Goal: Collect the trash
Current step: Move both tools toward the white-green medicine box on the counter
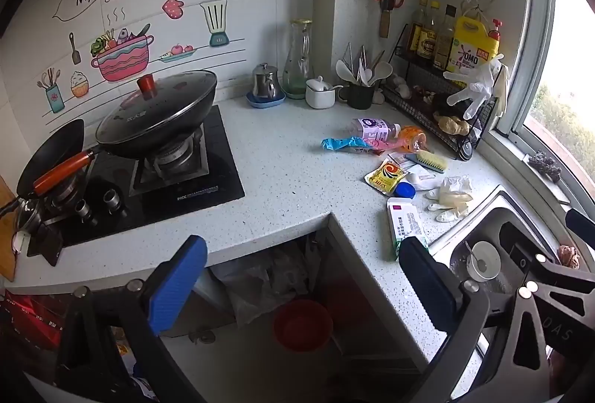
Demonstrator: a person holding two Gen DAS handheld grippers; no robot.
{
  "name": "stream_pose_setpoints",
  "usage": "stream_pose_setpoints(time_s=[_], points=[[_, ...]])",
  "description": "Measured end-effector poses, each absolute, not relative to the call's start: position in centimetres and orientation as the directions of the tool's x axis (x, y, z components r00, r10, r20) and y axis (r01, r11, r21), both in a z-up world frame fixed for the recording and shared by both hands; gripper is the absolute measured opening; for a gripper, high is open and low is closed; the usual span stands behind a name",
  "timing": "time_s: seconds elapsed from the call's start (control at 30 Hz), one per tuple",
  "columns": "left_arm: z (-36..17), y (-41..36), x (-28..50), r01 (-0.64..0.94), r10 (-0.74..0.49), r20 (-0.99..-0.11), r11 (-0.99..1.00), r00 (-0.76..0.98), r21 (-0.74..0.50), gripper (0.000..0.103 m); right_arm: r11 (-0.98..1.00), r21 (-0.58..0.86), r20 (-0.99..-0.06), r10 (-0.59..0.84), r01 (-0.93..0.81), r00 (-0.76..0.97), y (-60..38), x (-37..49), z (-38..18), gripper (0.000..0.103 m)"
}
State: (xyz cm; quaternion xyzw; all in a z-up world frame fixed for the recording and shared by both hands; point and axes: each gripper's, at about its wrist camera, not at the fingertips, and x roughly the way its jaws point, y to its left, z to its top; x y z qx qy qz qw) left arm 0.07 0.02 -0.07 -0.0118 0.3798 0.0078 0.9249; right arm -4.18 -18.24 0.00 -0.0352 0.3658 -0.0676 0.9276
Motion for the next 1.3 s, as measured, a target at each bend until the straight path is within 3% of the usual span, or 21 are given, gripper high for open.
stream_pose_setpoints(time_s=[1.3], points=[[-5.9,4.3,-5.0,-0.106,0.011,-0.825,0.993,0.566,-0.059,0.102,0.982,-0.160,-0.802,-0.073,-0.096,0.593,-14.5,-5.3,-4.0,0.102]])
